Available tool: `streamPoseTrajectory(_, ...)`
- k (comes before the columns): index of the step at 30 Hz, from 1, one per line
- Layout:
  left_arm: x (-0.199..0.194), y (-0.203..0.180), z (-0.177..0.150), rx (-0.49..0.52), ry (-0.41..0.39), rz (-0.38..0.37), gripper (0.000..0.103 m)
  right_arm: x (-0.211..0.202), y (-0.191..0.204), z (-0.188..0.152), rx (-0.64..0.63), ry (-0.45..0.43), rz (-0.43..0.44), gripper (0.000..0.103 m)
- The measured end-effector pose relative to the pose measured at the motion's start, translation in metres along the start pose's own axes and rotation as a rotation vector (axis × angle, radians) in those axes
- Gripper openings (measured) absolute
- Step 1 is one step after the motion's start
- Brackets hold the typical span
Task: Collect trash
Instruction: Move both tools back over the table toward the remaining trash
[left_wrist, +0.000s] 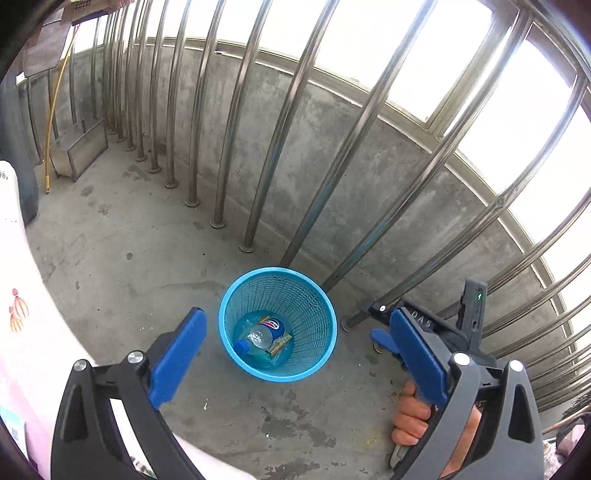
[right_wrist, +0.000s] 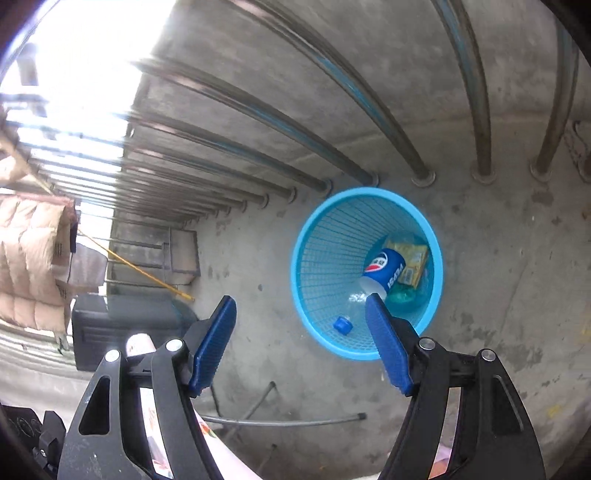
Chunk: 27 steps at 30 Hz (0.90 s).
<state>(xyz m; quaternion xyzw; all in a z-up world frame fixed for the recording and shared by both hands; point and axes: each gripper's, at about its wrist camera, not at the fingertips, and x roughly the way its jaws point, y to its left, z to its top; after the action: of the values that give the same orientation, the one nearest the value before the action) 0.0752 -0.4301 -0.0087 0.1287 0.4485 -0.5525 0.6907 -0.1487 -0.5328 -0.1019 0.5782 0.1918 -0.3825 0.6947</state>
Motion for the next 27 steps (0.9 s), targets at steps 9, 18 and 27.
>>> streamPoseTrajectory(9, -0.113, 0.029, -0.052, -0.093, -0.159, 0.037, 0.097, -0.052, 0.113, -0.046, -0.434, -0.199, -0.098, 0.095)
streamPoseTrajectory(18, -0.229, 0.064, -0.117, -0.150, -0.391, 0.125, 0.097, -0.076, 0.186, -0.138, -0.911, -0.281, -0.043, 0.095)
streamPoseTrajectory(27, -0.327, 0.123, -0.200, -0.283, -0.532, 0.358, 0.097, -0.109, 0.230, -0.208, -1.133, -0.225, 0.290, 0.095)
